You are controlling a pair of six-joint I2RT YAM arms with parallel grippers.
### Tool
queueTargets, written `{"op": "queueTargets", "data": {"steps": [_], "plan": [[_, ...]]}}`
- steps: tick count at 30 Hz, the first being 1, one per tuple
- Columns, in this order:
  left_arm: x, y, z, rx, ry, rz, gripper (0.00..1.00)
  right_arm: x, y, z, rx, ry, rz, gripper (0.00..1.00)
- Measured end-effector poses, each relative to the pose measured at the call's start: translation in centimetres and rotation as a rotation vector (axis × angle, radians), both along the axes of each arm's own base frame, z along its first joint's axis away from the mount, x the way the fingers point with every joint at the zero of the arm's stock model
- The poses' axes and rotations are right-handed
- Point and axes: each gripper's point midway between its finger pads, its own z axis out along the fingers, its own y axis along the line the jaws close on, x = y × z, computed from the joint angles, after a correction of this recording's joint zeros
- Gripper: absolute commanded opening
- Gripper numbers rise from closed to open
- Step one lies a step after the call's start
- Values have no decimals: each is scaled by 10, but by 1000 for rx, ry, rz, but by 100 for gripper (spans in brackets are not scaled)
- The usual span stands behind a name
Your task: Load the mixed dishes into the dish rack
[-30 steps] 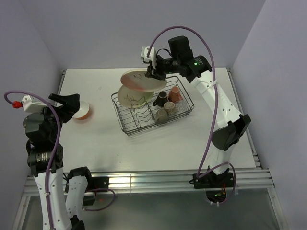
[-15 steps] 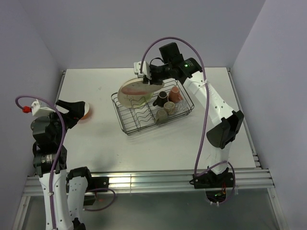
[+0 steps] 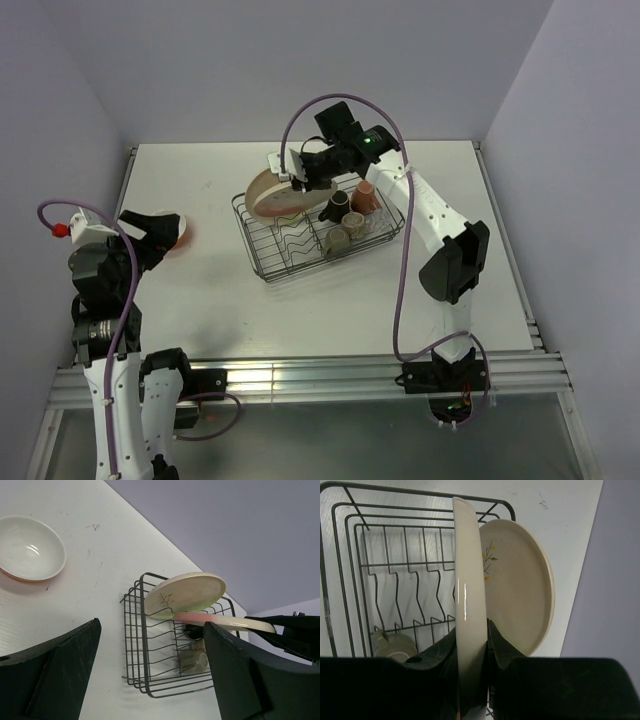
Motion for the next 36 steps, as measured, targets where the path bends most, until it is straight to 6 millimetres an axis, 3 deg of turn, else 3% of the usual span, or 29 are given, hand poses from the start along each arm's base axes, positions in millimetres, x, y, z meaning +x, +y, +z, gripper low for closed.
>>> {"op": "queueTargets", "data": {"steps": [26, 36], "plan": [[3, -1, -16, -16, 33, -6, 91, 9, 8, -30, -72, -63, 99, 0], [6, 0, -22, -18, 45, -7, 91, 17, 20, -75, -115, 3, 139, 0]]}}
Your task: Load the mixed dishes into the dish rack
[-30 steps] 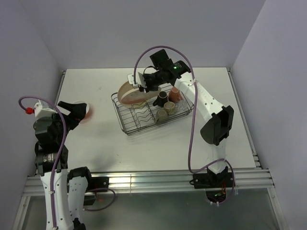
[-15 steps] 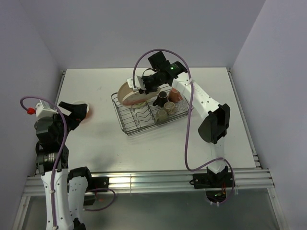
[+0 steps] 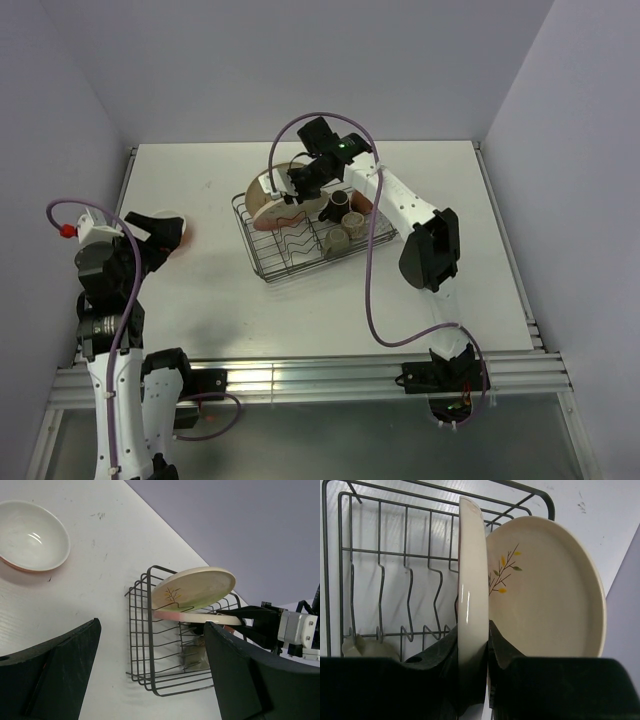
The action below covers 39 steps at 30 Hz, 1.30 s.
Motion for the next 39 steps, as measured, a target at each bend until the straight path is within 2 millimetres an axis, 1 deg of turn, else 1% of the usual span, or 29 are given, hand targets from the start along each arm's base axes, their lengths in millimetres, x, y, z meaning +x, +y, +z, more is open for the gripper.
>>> {"op": "queueTargets", "data": {"steps": [1, 3, 4, 5, 6, 10, 15, 19, 20, 24, 29, 33, 39], "plan": [[0, 0, -2, -1, 3, 0, 91, 0, 0, 0, 0, 2, -2, 0], [1, 0, -5, -3, 9, 0, 91, 1, 0, 0, 1, 3, -7, 5], [1, 0, -7, -4, 13, 0, 91, 1, 0, 0, 1, 6, -9, 8], [1, 0, -8, -5, 17, 0, 91, 1, 0, 0, 1, 8, -12, 14], [1, 0, -10, -8, 21, 0, 91, 1, 0, 0, 2, 8, -14, 16], [3, 0, -19, -28, 42, 4, 90, 2, 1, 0, 6, 13, -25, 22], [11, 2, -42, -86, 122, 31, 90, 3, 2, -3, 8, 24, -39, 29], [17, 7, -63, -135, 200, 70, 90, 8, 5, -5, 21, 6, -37, 35], [18, 7, -68, -146, 216, 78, 90, 9, 6, -4, 27, -1, -37, 40], [23, 11, -81, -182, 265, 113, 90, 14, 10, -7, 44, -14, -39, 53], [27, 16, -94, -218, 312, 161, 90, 14, 12, -9, 54, -7, -44, 58], [32, 25, -108, -244, 363, 230, 87, 15, 14, -4, 73, -8, -56, 63], [39, 40, -153, -281, 535, 343, 86, 15, 15, 18, 122, -16, -96, 65]]}}
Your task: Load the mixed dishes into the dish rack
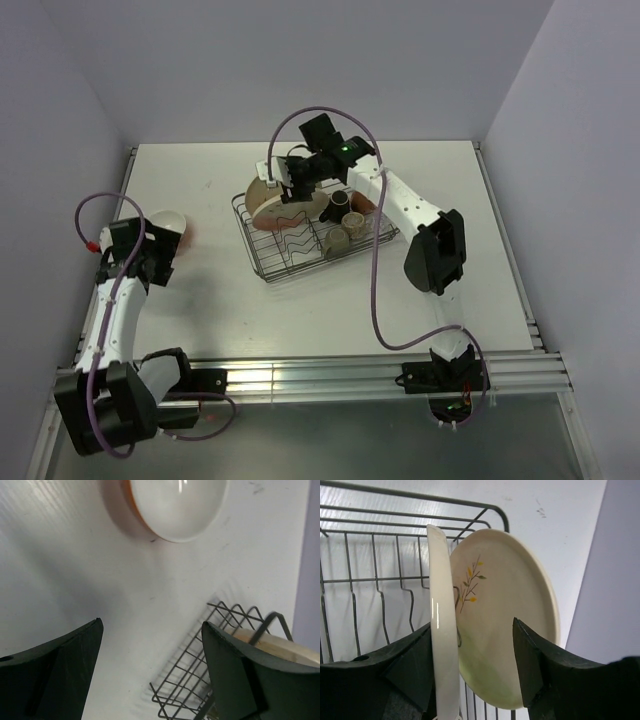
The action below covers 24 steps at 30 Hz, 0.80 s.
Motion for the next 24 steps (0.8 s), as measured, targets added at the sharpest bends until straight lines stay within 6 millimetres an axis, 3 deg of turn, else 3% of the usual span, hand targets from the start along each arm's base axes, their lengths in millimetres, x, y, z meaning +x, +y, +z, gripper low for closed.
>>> {"op": "queueTargets", "data": {"steps": [8, 12, 18, 24], "plan": [[13, 19, -28, -26, 114, 81, 84, 0, -5, 46, 99, -12, -61, 66], [16, 28, -39, -37, 139, 114, 84, -7, -13, 79, 174, -7, -80, 66], [24, 35, -57, -52, 193, 128, 83, -48, -37, 111, 267, 66, -98, 66], [49, 45, -60, -43, 199, 130, 83, -97, -56, 104, 297, 180, -93, 67]]}}
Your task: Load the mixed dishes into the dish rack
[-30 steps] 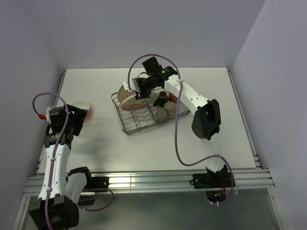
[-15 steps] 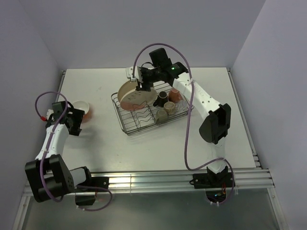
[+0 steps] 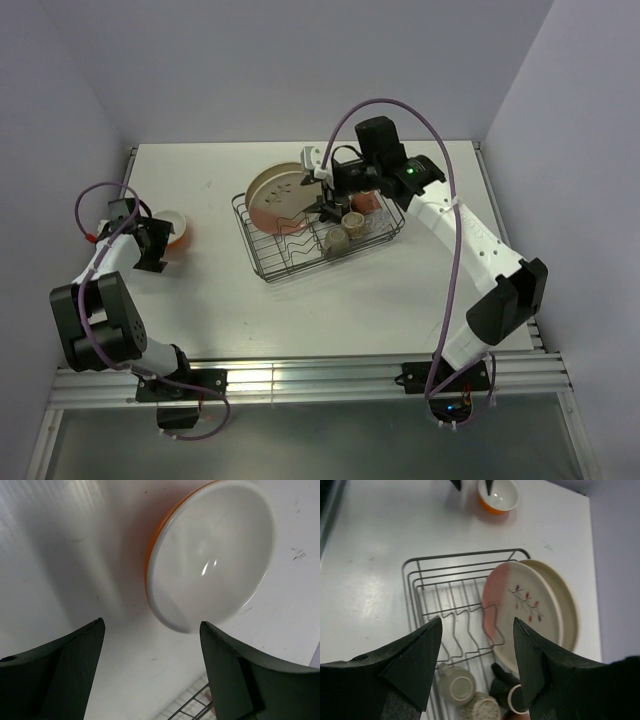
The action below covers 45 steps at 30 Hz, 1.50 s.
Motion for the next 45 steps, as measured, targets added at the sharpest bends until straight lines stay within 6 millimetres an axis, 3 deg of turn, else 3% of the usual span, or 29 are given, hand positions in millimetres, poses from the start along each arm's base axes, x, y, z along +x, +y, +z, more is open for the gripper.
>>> {"op": "queueTargets", "data": {"steps": [5, 11, 12, 14, 15, 23, 27, 30, 34, 37, 40, 45], "plan": [[14, 5, -2, 7, -3, 1, 80, -22, -11, -25, -19, 92, 5, 66], [19, 7, -33, -15, 65, 1, 59, -41, -22, -40, -26, 198, -7, 66], [18, 7, -38, -19, 79, -2, 45, -44, -23, -39, -20, 214, -9, 66], [22, 8, -38, -20, 64, -6, 35, -51, -25, -33, -4, 238, -12, 66], [24, 8, -37, -16, 58, -13, 23, -55, -26, -27, 8, 249, -14, 66], [32, 8, -28, 18, -1, -84, 0, -94, -36, 3, 94, 344, -12, 65], [31, -7, 8, 34, -165, -185, 0, -103, -34, 1, 128, 470, -45, 71], [26, -30, 61, 61, -402, -302, 0, -101, -29, -1, 168, 586, -89, 100], [3, -69, 146, 120, -746, -473, 0, -102, -18, 5, 250, 767, -97, 100], [-23, -104, 194, 138, -971, -607, 0, -104, -4, 27, 308, 915, -8, 93], [-51, -145, 214, 89, -1105, -748, 0, -96, 4, 27, 306, 988, -3, 95], [-85, -202, 206, -71, -1142, -916, 0, -79, 17, 41, 345, 944, -144, 99]]}}
